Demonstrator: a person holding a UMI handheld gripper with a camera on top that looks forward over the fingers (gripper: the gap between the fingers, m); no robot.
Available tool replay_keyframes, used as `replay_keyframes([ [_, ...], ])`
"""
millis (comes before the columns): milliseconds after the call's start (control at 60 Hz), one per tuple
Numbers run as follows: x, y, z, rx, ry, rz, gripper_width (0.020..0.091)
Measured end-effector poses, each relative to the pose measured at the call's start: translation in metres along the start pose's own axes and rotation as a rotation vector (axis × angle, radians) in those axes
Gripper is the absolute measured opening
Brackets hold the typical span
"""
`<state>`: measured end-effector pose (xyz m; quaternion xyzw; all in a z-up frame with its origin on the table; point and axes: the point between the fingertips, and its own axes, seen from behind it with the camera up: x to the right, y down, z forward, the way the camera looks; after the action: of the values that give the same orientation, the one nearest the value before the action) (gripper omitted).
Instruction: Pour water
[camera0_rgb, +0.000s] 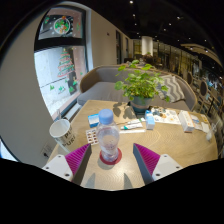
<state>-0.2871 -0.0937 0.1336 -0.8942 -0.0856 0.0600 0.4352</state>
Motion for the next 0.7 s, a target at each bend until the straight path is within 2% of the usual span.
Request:
replay_keyframes([
  [117, 0.003, 0.008, -0.058, -0.040, 0.070, 0.026, 0.0852],
  [317, -0.005, 0.022, -0.130, -0.067, 0.103, 0.043, 0.0851],
  [700, 0.013, 0.035, -0.162, -0.081, 0.145, 0.052, 0.0850],
])
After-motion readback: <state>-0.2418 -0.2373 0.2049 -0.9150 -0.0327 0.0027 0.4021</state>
